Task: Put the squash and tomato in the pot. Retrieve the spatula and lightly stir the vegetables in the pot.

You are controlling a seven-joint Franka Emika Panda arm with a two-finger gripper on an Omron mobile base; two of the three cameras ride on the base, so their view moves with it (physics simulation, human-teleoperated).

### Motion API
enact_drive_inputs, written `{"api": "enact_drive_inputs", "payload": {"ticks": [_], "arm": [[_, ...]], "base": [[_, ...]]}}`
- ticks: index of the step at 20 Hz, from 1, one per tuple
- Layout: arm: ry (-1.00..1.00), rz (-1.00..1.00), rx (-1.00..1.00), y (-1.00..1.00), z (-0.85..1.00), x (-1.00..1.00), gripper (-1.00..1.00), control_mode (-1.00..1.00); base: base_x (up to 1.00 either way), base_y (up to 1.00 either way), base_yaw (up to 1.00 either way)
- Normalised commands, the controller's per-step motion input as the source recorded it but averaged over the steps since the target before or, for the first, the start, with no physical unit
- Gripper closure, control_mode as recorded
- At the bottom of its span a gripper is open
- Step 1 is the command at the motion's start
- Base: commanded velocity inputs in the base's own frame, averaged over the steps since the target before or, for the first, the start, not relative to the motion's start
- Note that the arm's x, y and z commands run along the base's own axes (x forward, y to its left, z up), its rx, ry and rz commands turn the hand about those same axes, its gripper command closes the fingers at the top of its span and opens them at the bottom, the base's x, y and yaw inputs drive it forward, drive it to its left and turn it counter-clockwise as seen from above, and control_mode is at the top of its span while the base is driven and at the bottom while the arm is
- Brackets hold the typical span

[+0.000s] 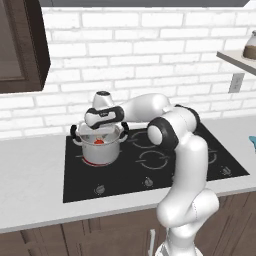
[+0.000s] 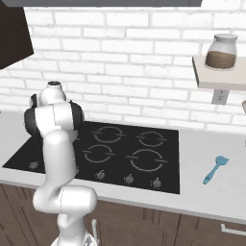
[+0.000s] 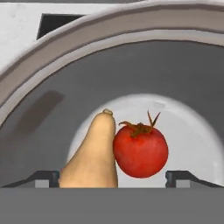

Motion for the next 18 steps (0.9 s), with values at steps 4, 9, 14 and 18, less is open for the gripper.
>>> {"api": "enact_drive_inputs", "payload": {"ticks": [4,9,14,18], "arm": [[-0.01,0.00,0.00,0.00,0.38,-0.26,-1.00,-1.00],[0.00,-0.01,0.00,-0.17,0.42,-0.55,-1.00,-1.00],[0.00,-0.01,-0.01,-0.68,0.59,-0.82,-1.00,-1.00],[0.00,0.00,-0.01,-0.89,0.51,-0.82,-1.00,-1.00]], "base": [[0.00,0.00,0.00],[0.00,0.00,0.00],[0.00,0.00,0.00],[0.00,0.00,0.00]]}}
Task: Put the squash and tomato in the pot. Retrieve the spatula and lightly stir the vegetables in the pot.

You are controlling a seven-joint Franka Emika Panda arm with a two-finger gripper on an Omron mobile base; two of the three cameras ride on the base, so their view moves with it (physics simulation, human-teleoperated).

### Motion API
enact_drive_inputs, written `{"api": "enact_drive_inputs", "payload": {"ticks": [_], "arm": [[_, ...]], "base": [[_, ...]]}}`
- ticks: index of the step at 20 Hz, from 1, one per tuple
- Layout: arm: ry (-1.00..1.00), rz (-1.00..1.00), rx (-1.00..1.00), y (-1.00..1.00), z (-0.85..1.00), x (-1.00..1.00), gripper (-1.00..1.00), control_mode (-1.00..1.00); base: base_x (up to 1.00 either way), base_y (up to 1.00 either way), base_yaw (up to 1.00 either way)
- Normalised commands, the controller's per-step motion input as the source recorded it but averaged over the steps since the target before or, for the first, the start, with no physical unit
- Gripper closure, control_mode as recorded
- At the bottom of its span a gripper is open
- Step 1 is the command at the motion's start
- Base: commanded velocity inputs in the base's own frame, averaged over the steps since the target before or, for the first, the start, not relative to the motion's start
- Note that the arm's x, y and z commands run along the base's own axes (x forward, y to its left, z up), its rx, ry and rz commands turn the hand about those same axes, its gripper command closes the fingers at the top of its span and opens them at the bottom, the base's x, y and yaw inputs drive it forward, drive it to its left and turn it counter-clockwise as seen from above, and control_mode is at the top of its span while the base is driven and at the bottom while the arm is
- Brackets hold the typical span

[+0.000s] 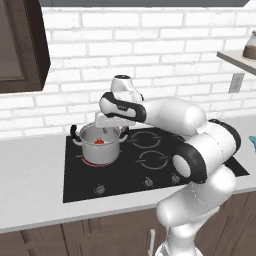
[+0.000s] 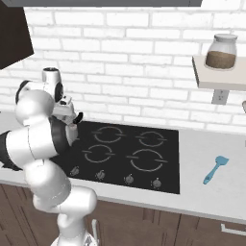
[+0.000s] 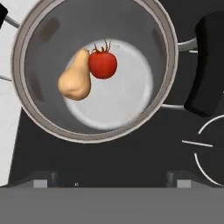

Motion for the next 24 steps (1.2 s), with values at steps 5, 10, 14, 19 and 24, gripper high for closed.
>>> {"api": "enact_drive_inputs", "payload": {"ticks": [5,10,14,19,24], "arm": [[0.02,-0.03,0.00,-1.00,0.29,-0.71,-1.00,-1.00],[0.00,-0.04,0.00,-0.78,0.14,-0.53,-1.00,-1.00],[-0.01,-0.03,0.00,-0.28,0.19,-0.28,-1.00,-1.00],[0.00,-0.01,0.00,-0.17,0.14,-0.06,-1.00,-1.00],[0.00,0.00,0.00,-0.15,0.08,0.00,-1.00,-1.00]], "base": [[0.00,0.00,0.00],[0.00,0.00,0.00],[0.00,0.00,0.00],[0.00,0.00,0.00],[0.00,0.00,0.00]]}}
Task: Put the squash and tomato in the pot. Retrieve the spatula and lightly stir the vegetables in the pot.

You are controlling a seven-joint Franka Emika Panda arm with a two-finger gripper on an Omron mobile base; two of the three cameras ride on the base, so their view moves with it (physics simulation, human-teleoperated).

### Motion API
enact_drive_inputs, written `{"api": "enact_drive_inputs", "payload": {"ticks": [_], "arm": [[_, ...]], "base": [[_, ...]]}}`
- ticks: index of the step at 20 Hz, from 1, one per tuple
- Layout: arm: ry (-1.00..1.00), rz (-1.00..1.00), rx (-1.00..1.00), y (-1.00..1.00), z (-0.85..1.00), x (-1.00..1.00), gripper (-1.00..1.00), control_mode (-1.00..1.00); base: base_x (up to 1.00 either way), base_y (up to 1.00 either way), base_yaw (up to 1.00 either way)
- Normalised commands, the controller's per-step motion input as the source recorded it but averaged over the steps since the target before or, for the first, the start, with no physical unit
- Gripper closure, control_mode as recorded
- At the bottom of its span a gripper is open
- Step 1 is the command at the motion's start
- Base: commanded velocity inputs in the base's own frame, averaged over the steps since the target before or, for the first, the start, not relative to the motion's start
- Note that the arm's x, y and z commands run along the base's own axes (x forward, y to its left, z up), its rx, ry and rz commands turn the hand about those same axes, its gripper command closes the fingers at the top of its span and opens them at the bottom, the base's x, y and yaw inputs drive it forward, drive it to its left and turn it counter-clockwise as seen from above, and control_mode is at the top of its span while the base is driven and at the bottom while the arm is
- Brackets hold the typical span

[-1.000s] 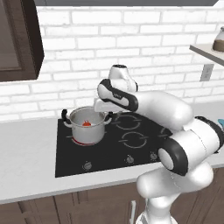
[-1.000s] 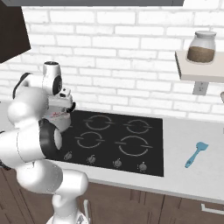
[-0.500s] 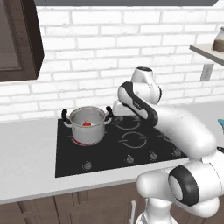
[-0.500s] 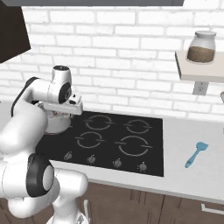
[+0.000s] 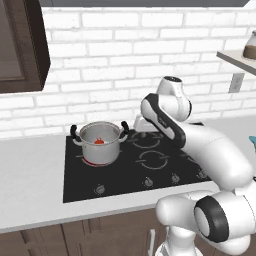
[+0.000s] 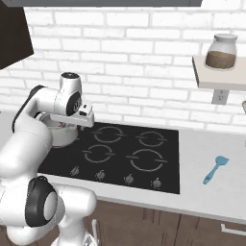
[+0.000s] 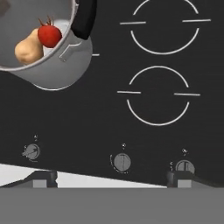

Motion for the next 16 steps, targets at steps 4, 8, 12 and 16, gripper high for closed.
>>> {"api": "enact_drive_inputs", "payload": {"ticks": [4,8,12,16], "arm": [[0.00,0.00,0.00,-0.21,0.11,0.00,-1.00,-1.00],[0.00,0.00,0.00,-0.61,0.02,-0.07,-1.00,-1.00],[0.00,-0.01,0.00,-0.61,0.00,-0.24,-1.00,-1.00],[0.00,-0.06,-0.03,-0.59,0.00,-0.32,-1.00,-1.00]], "base": [[0.00,0.00,0.00],[0.00,0.00,0.00],[0.00,0.00,0.00],[0.00,0.00,0.00]]}}
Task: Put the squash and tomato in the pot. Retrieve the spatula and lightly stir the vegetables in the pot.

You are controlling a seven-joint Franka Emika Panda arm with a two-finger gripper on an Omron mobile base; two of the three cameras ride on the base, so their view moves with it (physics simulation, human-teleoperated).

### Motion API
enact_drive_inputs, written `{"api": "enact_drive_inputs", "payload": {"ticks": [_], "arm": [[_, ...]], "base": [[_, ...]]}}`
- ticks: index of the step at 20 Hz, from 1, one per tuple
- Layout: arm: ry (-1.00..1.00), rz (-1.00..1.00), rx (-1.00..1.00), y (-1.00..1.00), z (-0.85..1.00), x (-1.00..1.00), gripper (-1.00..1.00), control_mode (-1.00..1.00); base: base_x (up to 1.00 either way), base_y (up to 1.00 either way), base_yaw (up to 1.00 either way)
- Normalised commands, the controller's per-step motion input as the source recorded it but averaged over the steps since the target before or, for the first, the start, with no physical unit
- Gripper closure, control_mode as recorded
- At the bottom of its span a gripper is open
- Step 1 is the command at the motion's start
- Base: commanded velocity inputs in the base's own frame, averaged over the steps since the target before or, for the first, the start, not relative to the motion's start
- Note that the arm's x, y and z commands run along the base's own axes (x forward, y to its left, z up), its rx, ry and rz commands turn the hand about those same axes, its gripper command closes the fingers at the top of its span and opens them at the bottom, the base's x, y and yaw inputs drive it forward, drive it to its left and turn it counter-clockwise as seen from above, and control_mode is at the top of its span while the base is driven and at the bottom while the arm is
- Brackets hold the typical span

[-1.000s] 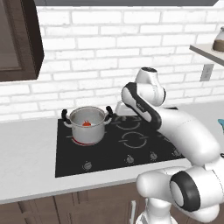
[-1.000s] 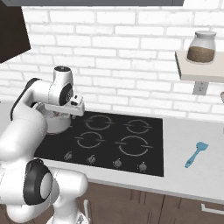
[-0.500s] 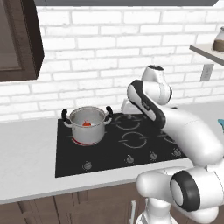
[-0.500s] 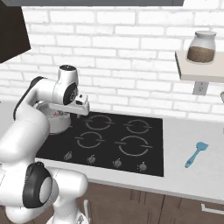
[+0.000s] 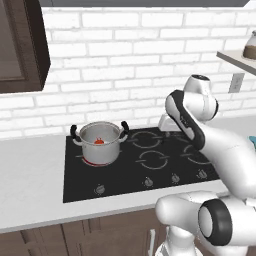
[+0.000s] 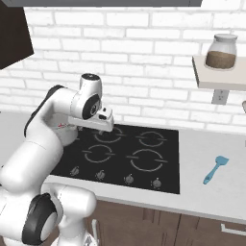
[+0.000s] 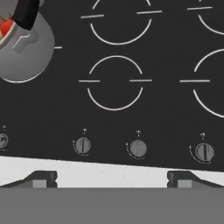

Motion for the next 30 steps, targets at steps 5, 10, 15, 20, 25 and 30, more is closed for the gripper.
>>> {"api": "enact_drive_inputs", "payload": {"ticks": [5,10,15,20,25,30], "arm": [[0.00,-0.09,-0.06,-0.72,0.00,-0.31,-1.00,-1.00],[0.00,-0.09,-0.07,-0.85,-0.01,-0.23,-1.00,-1.00],[0.00,-0.09,-0.02,-0.93,-0.02,-0.03,-1.00,-1.00],[0.00,-0.07,0.00,-0.98,-0.01,0.00,-1.00,-1.00],[0.00,-0.05,0.00,-0.91,-0.09,0.00,-1.00,-1.00],[0.00,-0.08,0.00,-0.73,-0.17,0.00,-1.00,-1.00]], "base": [[0.00,0.00,0.00],[0.00,0.00,0.00],[0.00,0.00,0.00],[0.00,0.00,0.00],[0.00,0.00,0.00],[0.00,0.00,0.00]]}}
